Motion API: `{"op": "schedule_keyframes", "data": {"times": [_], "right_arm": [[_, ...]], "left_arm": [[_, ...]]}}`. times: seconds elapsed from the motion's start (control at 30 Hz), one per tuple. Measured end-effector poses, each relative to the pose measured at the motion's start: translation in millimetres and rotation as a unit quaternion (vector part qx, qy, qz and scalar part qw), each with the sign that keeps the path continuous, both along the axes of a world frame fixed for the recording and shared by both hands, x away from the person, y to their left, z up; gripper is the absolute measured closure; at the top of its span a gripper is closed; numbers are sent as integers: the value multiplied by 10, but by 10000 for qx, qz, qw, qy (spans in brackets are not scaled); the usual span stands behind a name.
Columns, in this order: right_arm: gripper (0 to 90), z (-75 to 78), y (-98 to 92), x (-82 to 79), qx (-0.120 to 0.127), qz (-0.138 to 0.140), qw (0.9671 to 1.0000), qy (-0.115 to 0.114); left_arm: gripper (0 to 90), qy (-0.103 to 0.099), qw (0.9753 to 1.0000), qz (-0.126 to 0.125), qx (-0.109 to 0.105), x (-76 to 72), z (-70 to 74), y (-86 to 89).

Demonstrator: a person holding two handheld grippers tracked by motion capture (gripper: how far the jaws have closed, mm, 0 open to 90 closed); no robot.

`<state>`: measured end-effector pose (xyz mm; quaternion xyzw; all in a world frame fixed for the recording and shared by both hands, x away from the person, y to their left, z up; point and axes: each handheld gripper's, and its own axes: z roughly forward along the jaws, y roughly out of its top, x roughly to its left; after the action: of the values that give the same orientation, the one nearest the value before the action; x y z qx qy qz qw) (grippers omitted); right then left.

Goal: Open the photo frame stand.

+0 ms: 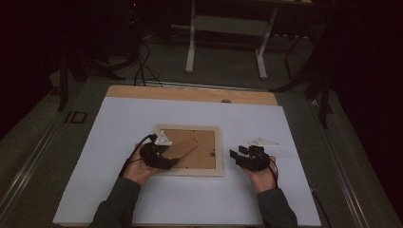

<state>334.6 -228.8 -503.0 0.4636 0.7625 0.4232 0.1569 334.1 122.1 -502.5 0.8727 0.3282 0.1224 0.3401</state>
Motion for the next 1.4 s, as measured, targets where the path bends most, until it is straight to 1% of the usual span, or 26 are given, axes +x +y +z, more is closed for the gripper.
{"op": "schedule_keyframes", "data": {"times": [0.1, 0.23, 0.3, 0.47, 0.6, 0.77, 0.93, 1.0, 1.1, 1.23, 1.33, 1.4], "right_arm": [[517, -5, 6, 40, 33, 18, 10000, 61], [517, -1, 35, 103, -15, 26, 9999, 131], [516, 9, 50, 140, 24, 40, 9999, 157], [516, 39, 102, 222, 18, 86, 9998, 195], [516, 79, 132, 267, 159, 104, 9995, 259], [517, 92, 217, 312, 125, 251, 9991, 324], [515, 92, 283, 361, 125, 307, 9986, 407], [507, 89, 305, 383, 135, 338, 9983, 449], [489, 81, 327, 429, 273, 401, 9972, 573], [470, 76, 337, 484, 358, 374, 9963, 685], [453, 69, 357, 517, 469, 389, 9948, 820], [441, 68, 388, 532, 387, 414, 9949, 837]], "left_arm": [[374, -89, 9999, -28, 48, -11, 8, -9], [374, -191, 9998, -31, 77, -27, 11, -20], [374, -232, 9997, -34, 81, -36, 16, -22], [373, -436, 9989, -52, 138, -83, 30, -36], [373, -580, 9981, -43, 187, -126, 47, -49], [373, -674, 9976, -60, 171, -149, 52, -48], [373, -786, 9967, -78, 203, -171, 60, -58], [373, -837, 9962, -84, 205, -182, 65, -62], [373, -908, 9956, -92, 219, -200, 73, -67], [373, -998, 9946, -115, 252, -220, 86, -75], [373, -1040, 9942, -121, 259, -226, 90, -78], [373, -1061, 9939, -133, 286, -231, 96, -80]]}}
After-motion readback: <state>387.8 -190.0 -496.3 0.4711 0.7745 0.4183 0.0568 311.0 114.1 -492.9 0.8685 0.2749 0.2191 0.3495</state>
